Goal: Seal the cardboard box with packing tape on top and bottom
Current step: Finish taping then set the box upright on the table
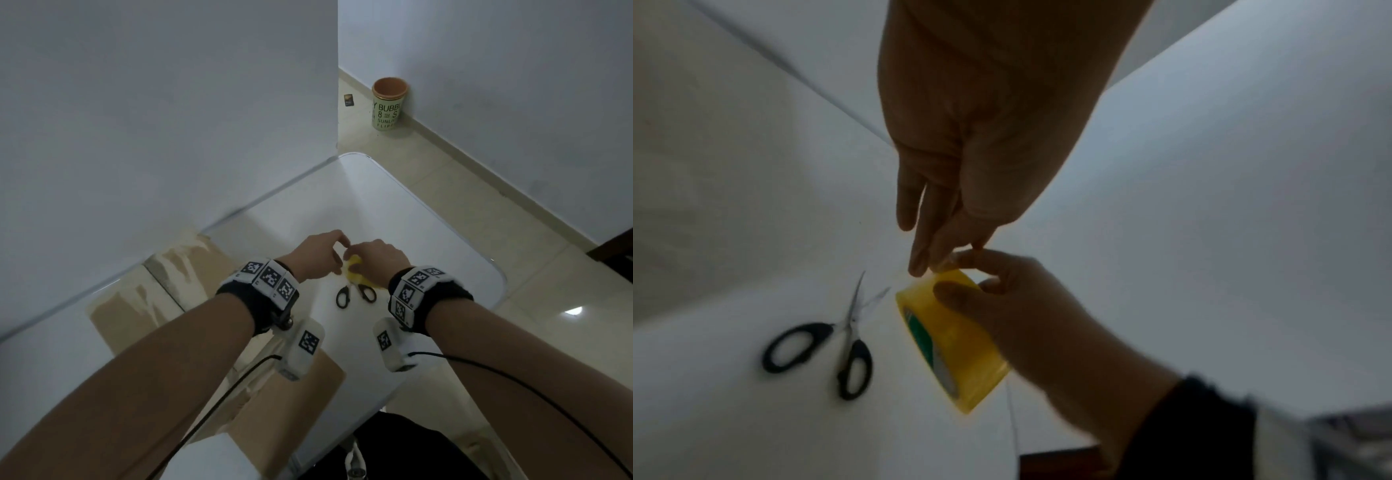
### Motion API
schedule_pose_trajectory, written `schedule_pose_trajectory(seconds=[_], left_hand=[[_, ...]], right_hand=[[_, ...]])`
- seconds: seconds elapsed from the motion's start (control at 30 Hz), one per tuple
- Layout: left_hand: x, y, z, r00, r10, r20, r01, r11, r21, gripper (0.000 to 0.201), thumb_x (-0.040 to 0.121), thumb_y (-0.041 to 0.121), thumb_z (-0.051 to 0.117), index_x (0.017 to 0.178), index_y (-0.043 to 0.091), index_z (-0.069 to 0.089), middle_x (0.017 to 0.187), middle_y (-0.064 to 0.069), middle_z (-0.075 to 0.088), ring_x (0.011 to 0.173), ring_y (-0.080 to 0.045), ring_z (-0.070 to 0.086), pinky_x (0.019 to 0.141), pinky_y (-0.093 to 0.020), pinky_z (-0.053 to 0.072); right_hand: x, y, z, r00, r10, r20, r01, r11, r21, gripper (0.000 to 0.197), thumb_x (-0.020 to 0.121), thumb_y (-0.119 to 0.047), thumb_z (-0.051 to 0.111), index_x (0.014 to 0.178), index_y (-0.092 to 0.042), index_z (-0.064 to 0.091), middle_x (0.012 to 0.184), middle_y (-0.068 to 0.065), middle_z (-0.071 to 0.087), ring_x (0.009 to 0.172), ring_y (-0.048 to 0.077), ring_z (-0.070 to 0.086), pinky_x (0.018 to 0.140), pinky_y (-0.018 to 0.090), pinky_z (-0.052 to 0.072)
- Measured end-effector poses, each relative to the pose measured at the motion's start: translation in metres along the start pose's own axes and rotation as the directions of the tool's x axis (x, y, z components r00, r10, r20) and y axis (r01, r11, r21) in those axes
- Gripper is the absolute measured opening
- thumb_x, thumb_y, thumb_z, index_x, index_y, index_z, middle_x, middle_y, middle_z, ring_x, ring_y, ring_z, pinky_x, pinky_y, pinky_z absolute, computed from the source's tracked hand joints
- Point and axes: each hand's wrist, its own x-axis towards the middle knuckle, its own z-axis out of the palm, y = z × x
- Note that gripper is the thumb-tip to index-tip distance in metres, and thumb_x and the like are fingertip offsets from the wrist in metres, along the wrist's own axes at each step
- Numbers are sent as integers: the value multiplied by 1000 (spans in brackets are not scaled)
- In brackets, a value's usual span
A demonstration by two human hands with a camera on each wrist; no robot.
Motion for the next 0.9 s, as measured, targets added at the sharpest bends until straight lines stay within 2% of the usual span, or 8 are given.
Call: schedule_pose_trajectory(seconds=[0.1, 0.17, 0.37, 0.53, 0.67, 0.73, 0.8, 0.9], left_hand=[[9, 7, 2, 988, -51, 146, 93, 952, -292, 42, 87, 2, 62, 126, 17, 55, 116, -7, 66, 106, -16, 61, 85, -23, 48], [14, 8, 3, 979, -57, 198, 129, 918, -375, 38, 88, 4, 63, 123, 16, 58, 118, -5, 66, 111, -15, 61, 88, -23, 48], [32, -10, -4, 980, -163, 115, 198, 861, -469, 24, 92, 8, 60, 115, 14, 62, 117, -7, 67, 110, -19, 64, 87, -26, 48], [39, -16, 0, 968, -240, 73, 241, 808, -537, 21, 94, 12, 58, 115, 13, 61, 117, -6, 68, 105, -18, 67, 99, -33, 47], [35, -21, 0, 966, -248, 68, 242, 791, -561, 17, 94, 15, 58, 111, 16, 63, 115, -4, 69, 102, -16, 68, 95, -31, 49], [29, -24, -4, 968, -249, 44, 228, 782, -580, 17, 95, 16, 58, 110, 17, 63, 115, -4, 69, 102, -16, 68, 95, -30, 49], [18, -29, -8, 968, -250, -11, 194, 776, -600, 18, 95, 15, 56, 112, 15, 63, 115, -4, 68, 103, -17, 68, 96, -31, 49], [-6, -42, -15, 956, -263, -127, 135, 785, -605, 22, 96, 11, 53, 116, 10, 63, 114, -6, 68, 102, -19, 68, 95, -32, 50]], right_hand=[[0, 22, 3, 992, 93, -79, -96, 995, -34, 27, 93, -27, 50, 118, -30, 59, 113, 6, 64, 97, 28, 64, 78, 34, 49], [0, 45, 7, 982, 168, -91, -175, 982, -68, 27, 95, -20, 45, 118, -26, 58, 111, 10, 63, 95, 30, 63, 74, 33, 47], [12, 104, 26, 961, 272, -54, -274, 961, -37, 38, 95, -9, 41, 129, -18, 53, 123, 13, 61, 105, 31, 61, 84, 35, 47], [40, 106, 36, 971, 236, -25, -237, 972, -11, 42, 97, -22, 49, 138, -14, 45, 123, 16, 61, 106, 32, 61, 84, 38, 51], [49, 102, 47, 967, 223, 121, -214, 974, -81, 62, 99, -33, 47, 152, -15, 21, 143, 21, 42, 112, 35, 58, 86, 41, 52], [48, 102, 51, 962, 232, 147, -218, 970, -105, 66, 98, -36, 46, 153, -19, 15, 142, 22, 42, 110, 36, 58, 82, 41, 53], [45, 102, 48, 965, 245, 99, -233, 966, -113, 63, 98, -35, 46, 152, -25, 15, 133, 21, 48, 102, 35, 59, 73, 40, 52], [40, 88, 35, 967, 250, -51, -247, 967, 63, 52, 98, -30, 45, 146, -19, 30, 136, 18, 43, 111, 36, 55, 85, 41, 48]])
